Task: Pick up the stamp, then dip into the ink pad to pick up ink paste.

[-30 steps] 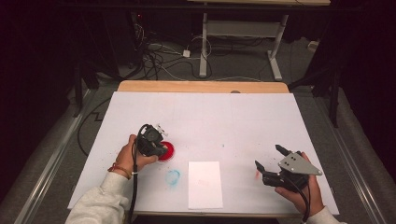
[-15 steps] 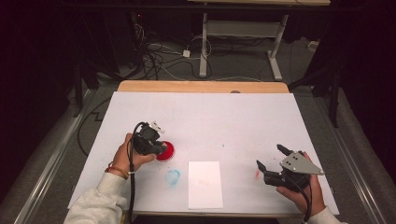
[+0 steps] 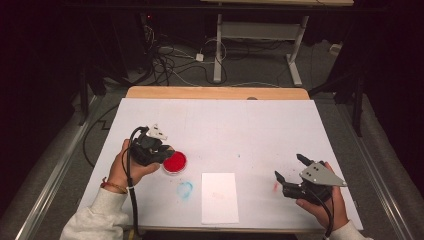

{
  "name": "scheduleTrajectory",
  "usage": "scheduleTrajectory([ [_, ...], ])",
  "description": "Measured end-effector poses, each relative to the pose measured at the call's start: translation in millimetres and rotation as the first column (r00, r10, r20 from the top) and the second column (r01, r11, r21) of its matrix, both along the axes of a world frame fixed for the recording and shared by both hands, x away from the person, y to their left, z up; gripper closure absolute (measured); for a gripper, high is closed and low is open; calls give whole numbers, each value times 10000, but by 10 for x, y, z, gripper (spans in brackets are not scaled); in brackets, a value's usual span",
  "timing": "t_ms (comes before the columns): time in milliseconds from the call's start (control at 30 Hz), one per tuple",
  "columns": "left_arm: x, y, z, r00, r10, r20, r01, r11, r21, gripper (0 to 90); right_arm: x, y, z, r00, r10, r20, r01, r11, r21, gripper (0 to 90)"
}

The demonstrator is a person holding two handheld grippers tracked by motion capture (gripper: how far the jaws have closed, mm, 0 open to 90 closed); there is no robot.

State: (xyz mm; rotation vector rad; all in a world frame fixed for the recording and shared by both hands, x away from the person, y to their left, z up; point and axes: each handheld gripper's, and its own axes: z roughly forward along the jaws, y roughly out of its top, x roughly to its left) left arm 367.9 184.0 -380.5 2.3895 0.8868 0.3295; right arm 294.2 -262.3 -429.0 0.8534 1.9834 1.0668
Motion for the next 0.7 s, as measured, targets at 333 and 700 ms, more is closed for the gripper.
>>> scheduleTrajectory([
  [333, 24, -57, -50, 9998, -183, -72, 185, 9995, 257, 737, -1, 13, -25, 10000, 11, -66, -12, 9998, -178, 162],
  [700, 139, -165, -297, 9990, -174, -422, 212, 9956, 908, 737, -39, -15, -18, 10000, -34, -35, 33, 9999, -163, 162],
])
